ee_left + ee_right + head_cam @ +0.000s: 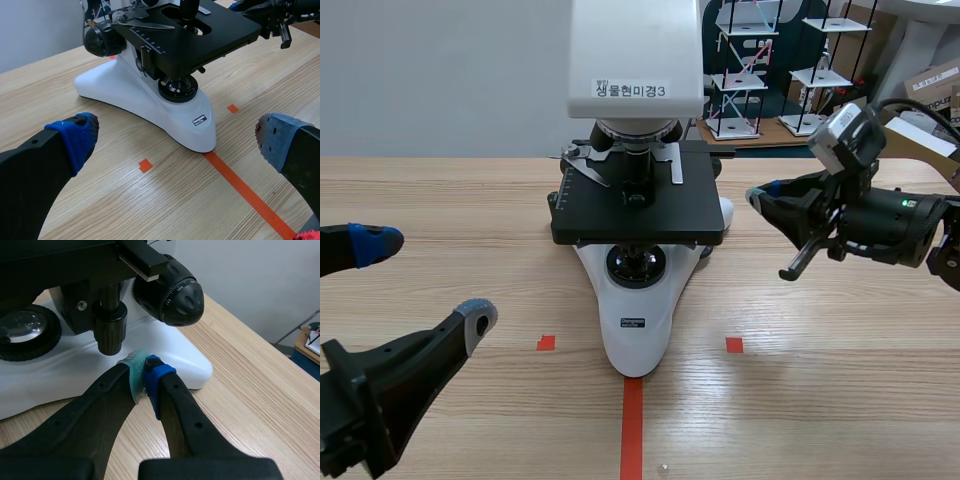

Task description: Point at the stage knob

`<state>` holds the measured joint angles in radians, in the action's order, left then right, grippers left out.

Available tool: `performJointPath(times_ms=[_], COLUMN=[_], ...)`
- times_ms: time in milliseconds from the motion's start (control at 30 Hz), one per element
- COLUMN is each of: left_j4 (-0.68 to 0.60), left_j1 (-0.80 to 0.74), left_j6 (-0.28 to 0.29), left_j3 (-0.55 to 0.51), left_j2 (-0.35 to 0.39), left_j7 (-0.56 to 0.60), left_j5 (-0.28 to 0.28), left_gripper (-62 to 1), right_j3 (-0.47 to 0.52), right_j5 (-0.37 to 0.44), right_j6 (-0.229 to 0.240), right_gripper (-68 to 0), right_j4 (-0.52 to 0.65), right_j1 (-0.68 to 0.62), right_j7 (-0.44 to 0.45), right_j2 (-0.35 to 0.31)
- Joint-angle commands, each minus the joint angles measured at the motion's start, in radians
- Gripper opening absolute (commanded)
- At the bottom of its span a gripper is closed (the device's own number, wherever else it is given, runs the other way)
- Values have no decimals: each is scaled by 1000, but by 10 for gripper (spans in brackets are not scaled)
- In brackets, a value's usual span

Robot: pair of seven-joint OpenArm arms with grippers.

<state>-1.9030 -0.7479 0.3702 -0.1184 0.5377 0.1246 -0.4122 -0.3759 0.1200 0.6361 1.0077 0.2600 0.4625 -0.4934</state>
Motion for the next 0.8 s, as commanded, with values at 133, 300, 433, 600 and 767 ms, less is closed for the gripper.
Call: performJointPath(times_ms=[133,300,433,600,767], left_j4=[-13,-13,-13,-13,-13], left_j1=[3,3,3,3,3], left_j6=[3,3,3,3,3], left_j3=[-5,-5,-5,-5,-5], left_j2=[0,0,0,0,0], left_j7=[17,17,17,17,17], left_j5=[-10,-10,-10,-10,-10], left_gripper=[14,14,14,14,14], right_j3=[5,5,5,5,5], right_j5=[14,14,14,14,14], right_j6=[1,1,1,1,1], right_gripper=[-669,-669,-669,-669,-669], right_j4=[10,10,10,10,10], right_j1=[25,25,25,25,25], right_j7=[10,7,7,7,7], right_j2=[-11,-11,-11,-11,-11])
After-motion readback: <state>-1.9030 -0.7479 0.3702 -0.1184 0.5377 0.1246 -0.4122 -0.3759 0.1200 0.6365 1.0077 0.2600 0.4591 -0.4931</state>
